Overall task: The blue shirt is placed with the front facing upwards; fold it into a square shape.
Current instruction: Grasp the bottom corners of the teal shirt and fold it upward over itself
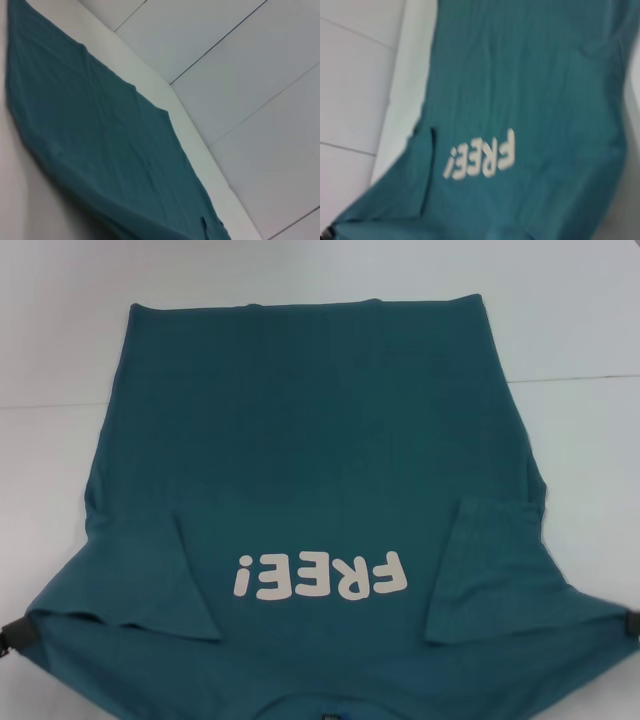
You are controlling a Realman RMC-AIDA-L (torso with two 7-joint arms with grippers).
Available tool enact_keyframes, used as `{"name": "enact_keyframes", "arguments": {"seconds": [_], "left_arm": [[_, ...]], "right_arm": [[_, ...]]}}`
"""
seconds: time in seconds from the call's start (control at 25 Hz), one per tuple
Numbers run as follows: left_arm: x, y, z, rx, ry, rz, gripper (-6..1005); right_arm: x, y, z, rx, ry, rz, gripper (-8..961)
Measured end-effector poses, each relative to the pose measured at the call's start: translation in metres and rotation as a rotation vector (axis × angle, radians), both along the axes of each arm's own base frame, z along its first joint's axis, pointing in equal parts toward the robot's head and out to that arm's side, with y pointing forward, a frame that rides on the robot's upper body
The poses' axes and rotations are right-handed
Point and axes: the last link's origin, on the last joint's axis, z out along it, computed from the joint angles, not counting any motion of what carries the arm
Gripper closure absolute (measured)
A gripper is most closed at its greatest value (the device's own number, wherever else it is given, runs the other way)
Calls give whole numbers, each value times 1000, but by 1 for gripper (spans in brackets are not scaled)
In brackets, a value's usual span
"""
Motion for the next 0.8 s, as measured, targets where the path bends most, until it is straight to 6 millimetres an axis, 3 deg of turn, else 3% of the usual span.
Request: {"name": "enact_keyframes", "arguments": {"seconds": [0.72, 0.8], "left_arm": [[24, 82, -2, 65, 8, -51, 973], [32, 108, -2, 92, 27, -54, 973]], "right_arm": [[-29, 81, 15, 212, -44, 43, 953], [-31, 90, 18, 238, -62, 42, 953]]}}
